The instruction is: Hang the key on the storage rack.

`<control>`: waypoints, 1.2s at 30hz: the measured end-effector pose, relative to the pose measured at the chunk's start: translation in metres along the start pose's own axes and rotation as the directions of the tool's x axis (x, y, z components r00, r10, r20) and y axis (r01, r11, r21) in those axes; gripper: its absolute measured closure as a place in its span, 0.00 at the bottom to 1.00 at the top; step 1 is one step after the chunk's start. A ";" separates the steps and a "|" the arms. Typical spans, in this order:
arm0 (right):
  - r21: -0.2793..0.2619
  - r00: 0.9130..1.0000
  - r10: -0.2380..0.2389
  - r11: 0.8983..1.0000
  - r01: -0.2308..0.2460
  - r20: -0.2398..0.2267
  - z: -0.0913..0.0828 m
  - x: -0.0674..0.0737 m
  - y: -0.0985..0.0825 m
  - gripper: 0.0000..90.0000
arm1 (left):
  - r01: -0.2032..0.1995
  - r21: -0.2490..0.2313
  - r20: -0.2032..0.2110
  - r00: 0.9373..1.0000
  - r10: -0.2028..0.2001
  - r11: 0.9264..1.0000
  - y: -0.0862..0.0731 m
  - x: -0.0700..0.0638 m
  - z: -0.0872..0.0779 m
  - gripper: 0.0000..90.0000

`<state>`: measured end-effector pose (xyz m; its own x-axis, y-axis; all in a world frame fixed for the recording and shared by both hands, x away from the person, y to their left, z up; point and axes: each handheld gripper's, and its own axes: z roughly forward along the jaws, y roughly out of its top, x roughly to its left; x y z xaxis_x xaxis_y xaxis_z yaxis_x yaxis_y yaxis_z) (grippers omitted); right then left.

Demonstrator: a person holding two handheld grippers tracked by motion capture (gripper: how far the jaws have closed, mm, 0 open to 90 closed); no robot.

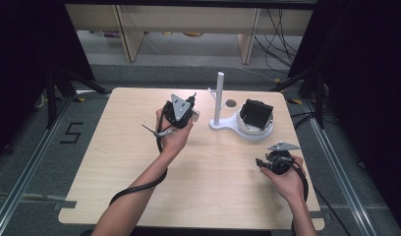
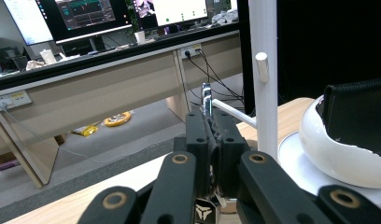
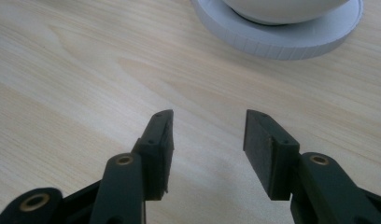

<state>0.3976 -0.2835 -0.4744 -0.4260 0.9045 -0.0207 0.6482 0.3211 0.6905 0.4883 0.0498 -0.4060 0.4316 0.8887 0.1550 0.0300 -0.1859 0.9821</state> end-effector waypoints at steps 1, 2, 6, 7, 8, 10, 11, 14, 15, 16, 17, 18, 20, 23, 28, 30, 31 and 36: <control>0.001 1.000 -0.001 1.000 0.001 0.001 0.000 0.000 0.000 0.60 | -0.001 -0.001 0.000 1.000 0.001 1.000 0.001 0.000 0.000 0.96; 0.000 1.000 -0.001 1.000 0.001 0.001 0.000 0.000 0.000 0.60 | -0.002 -0.004 -0.003 1.000 0.002 1.000 0.001 -0.001 0.001 0.96; 0.000 1.000 -0.001 1.000 0.001 0.001 0.000 0.000 0.000 0.60 | -0.011 -0.011 -0.003 1.000 0.011 1.000 0.004 -0.005 0.003 0.96; 0.002 1.000 0.010 1.000 -0.010 -0.001 0.000 0.001 0.000 0.60 | -0.012 -0.015 -0.005 1.000 0.012 1.000 0.005 -0.006 0.004 0.96; 0.014 0.999 0.041 0.999 -0.041 -0.001 -0.001 0.004 -0.001 0.60 | -0.016 -0.018 -0.006 1.000 0.016 1.000 0.006 -0.007 0.004 0.96; 0.013 1.000 0.012 1.000 -0.012 0.003 -0.001 0.002 -0.001 0.60 | -0.018 -0.021 -0.004 1.000 0.018 1.000 0.007 -0.009 0.006 0.96; 0.019 1.000 0.030 0.999 -0.030 0.000 -0.002 0.003 -0.001 0.60 | -0.021 -0.019 -0.004 1.000 0.021 1.000 0.008 -0.010 0.006 0.96; 0.012 1.000 0.015 1.000 -0.015 0.005 -0.001 0.002 -0.001 0.60 | -0.029 -0.023 -0.007 1.000 0.029 0.999 0.009 -0.012 0.008 0.96; 0.012 1.000 0.015 1.000 -0.015 0.004 0.000 0.002 -0.001 0.60 | -0.033 -0.026 -0.006 0.999 0.033 0.999 0.010 -0.013 0.009 0.96; 0.013 1.000 0.014 1.000 -0.014 0.003 -0.001 0.002 -0.001 0.60 | -0.036 -0.021 -0.008 0.999 0.036 0.999 0.010 -0.014 0.010 0.96; 0.013 1.000 0.014 1.000 -0.014 0.003 -0.001 0.002 -0.001 0.60 | -0.038 -0.024 -0.008 0.999 0.037 0.999 0.009 -0.014 0.010 0.96; 0.006 1.000 -0.001 1.000 0.001 0.005 0.000 0.001 -0.002 0.60 | -0.040 -0.020 -0.010 0.999 0.040 0.999 0.009 -0.015 0.011 0.96; 0.005 1.000 0.000 1.000 0.000 0.005 0.000 0.001 -0.002 0.60 | -0.040 -0.021 -0.009 0.999 0.040 0.999 0.009 -0.016 0.013 0.96; -0.001 1.000 -0.027 1.000 0.027 0.003 0.001 -0.001 -0.002 0.60 | -0.042 -0.023 -0.012 0.999 0.042 0.999 0.011 -0.017 0.015 0.96; 0.016 1.000 0.011 1.000 -0.011 0.003 0.000 0.002 -0.002 0.59 | -0.049 -0.024 -0.011 0.999 0.049 0.999 0.014 -0.020 0.018 0.96; 0.019 1.000 0.022 1.000 -0.022 -0.001 0.000 0.003 -0.002 0.59 | -0.050 -0.026 -0.009 0.999 0.050 0.998 0.014 -0.021 0.019 0.96; 0.014 1.000 0.015 1.000 -0.015 0.001 0.001 0.002 -0.002 0.59 | -0.052 -0.025 -0.009 0.999 0.052 0.998 0.014 -0.022 0.020 0.96; 0.007 1.000 -0.002 1.000 0.002 -0.006 0.002 0.000 -0.002 0.59 | -0.059 -0.020 -0.007 0.998 0.059 0.998 0.014 -0.025 0.022 0.96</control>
<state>0.3974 -0.2831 -0.4768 -0.4307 0.9023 -0.0175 0.6521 0.3246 0.6851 0.4974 0.0159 -0.3987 0.4265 0.8790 0.2133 -0.0138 -0.2294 0.9732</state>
